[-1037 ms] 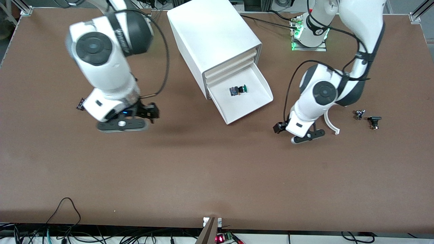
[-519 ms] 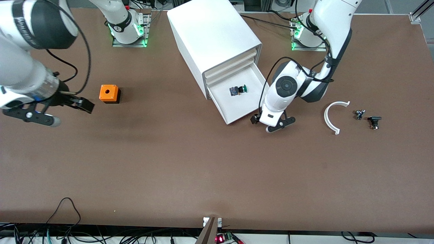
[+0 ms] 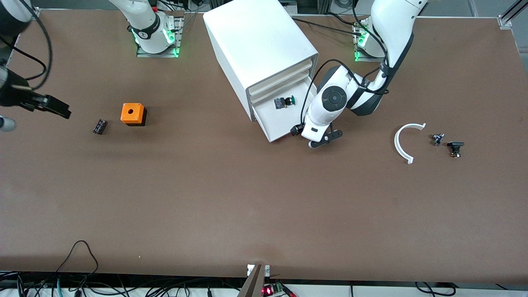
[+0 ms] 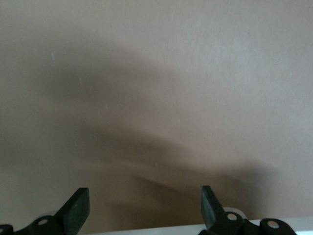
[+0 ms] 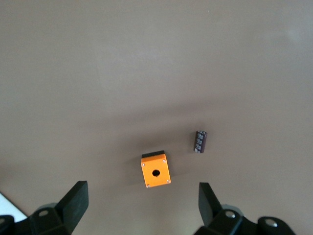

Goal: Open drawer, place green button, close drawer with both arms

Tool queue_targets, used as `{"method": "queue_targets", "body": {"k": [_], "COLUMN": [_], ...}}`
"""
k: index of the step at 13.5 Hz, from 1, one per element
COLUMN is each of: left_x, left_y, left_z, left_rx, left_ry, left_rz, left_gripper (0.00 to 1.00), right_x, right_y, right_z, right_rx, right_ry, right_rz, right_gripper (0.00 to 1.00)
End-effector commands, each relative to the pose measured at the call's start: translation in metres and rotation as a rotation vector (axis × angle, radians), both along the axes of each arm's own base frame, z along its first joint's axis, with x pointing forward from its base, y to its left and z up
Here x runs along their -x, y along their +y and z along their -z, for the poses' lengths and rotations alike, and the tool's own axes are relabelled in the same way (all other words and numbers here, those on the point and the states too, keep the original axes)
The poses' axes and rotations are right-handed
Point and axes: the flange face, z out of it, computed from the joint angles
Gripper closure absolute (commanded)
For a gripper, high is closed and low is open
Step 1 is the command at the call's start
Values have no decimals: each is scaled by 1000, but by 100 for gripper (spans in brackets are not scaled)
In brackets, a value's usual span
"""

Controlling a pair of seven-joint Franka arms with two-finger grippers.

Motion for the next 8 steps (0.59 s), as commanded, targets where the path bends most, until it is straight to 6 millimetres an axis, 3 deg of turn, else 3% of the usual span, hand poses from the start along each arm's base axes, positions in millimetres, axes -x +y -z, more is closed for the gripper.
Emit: {"method": "queue_targets", "body": {"k": [1,3,6,8], "left_x": [34,45,53,71], "left_y": [-28,-36,-35,-52], "left_z": [-11,-9,-5,-9], "left_rx": [32,32,21,26], "left_ry": [56,70,91,111], "left_rz": [49,73,82,124], "left_gripper": [0,0,0,0], "right_x": [52,62,56,48], "right_y": [1,1,-8,-3], "right_z": [-13,-16,-13,-15], "right_rx": [-27,-29,-40,-34], "right_ry": [-25,-27,-40,-41], "right_rz": [-28,-65,-88,-99], "right_gripper": [0,0,0,0]}}
